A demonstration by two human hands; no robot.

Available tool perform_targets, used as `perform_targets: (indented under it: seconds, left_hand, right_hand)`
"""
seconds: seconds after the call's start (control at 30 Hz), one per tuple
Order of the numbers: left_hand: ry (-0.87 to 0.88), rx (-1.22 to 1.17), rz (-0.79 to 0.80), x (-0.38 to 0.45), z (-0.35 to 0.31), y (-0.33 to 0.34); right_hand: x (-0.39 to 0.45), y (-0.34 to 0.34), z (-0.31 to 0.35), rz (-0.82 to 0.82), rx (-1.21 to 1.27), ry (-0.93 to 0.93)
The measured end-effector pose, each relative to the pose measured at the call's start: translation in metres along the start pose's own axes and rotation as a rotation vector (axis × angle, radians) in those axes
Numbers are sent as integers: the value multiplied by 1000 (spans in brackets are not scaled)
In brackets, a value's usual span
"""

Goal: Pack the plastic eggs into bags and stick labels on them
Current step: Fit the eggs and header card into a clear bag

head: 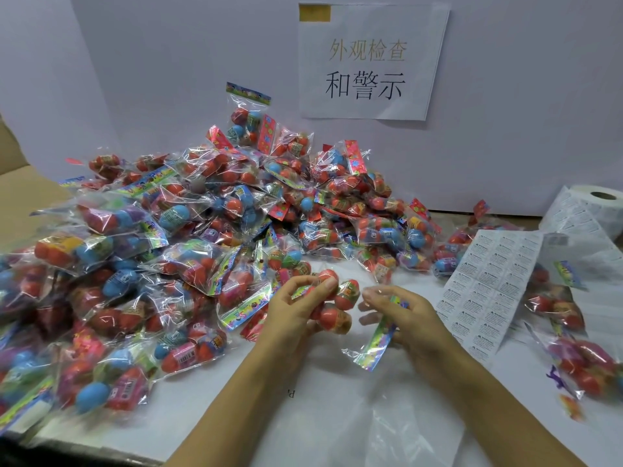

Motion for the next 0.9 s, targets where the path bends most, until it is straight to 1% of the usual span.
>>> perform_targets:
  seconds: [0.13,0.27,0.33,0.5,0.57,0.67,0.8,0.9]
  left_hand:
    - [3,44,51,-3,-1,3]
    - [23,91,130,-6,0,9]
    - [23,117,119,-7,-1,9]
    - [-53,14,10,-6,-1,4]
    - [-57,-1,23,-5,-1,5]
    - [-23,43,52,-7,-3,6]
    - [37,136,73,-6,-5,6]
    - [59,186,107,-10,-5,10]
  right_hand:
    - [1,-6,2,-23,36,-5]
    - [-4,1,5,80,-19,-60]
    - [-6,7,5,123,-28,-64]
    - [-3,8,2,106,60,1]
    - [-2,5,-1,101,64,30]
    - [-2,4,-2,95,46,40]
    - [-4,7,2,111,-7,-33]
    - [-6,8,4,108,0,-69]
Point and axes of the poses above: each hand's wrist, its own x-axis towards the middle knuckle, its own y-axis out of the palm, z = x × y, the point moved 6 cm from there along x, towards the middle knuckle, and after that the axes turned 1 degree about x, right-handed, at the moved point
